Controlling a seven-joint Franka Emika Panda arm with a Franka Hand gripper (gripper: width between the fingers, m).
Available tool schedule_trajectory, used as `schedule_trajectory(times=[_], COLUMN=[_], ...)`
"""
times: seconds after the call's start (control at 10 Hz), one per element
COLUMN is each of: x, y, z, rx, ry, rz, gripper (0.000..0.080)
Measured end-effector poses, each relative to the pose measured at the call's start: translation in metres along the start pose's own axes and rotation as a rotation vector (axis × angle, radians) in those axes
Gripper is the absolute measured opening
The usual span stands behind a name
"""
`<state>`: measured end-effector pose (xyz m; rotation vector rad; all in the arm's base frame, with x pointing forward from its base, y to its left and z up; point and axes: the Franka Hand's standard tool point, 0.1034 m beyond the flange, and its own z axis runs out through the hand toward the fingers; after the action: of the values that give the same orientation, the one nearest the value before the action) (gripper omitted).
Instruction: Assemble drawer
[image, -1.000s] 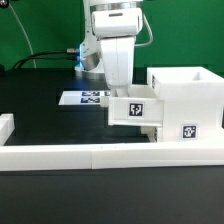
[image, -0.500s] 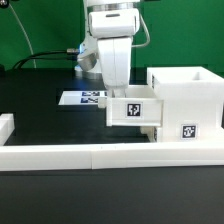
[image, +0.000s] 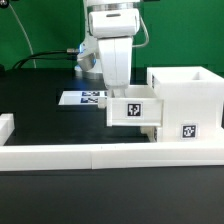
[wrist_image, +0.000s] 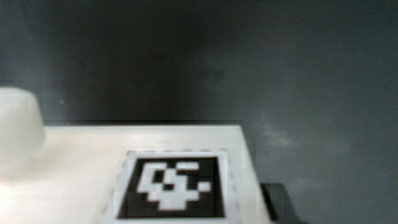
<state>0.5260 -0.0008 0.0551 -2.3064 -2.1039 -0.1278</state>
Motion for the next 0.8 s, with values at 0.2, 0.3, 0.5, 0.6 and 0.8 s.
schedule_trajectory(times=[0.2,0.3,0.5,0.6,0.8], x=[-0.0006,-0.0017,-0.0004,-0.0009,-0.0024], y=[0.0000,0.0003,0.0001,0.0005,0.0007], z=[0.0004,0.0014,0.0016,0.0013,0.0012], rx=[0.001,0.002,0.001,-0.001,-0.002], ry=[0.000,0.000,-0.008,-0.010,-0.011], rz=[-0.009,-0.023,-0.048,-0.049,-0.047], gripper=[0.0044,0.0044,0.0044,0.0044,0.0044])
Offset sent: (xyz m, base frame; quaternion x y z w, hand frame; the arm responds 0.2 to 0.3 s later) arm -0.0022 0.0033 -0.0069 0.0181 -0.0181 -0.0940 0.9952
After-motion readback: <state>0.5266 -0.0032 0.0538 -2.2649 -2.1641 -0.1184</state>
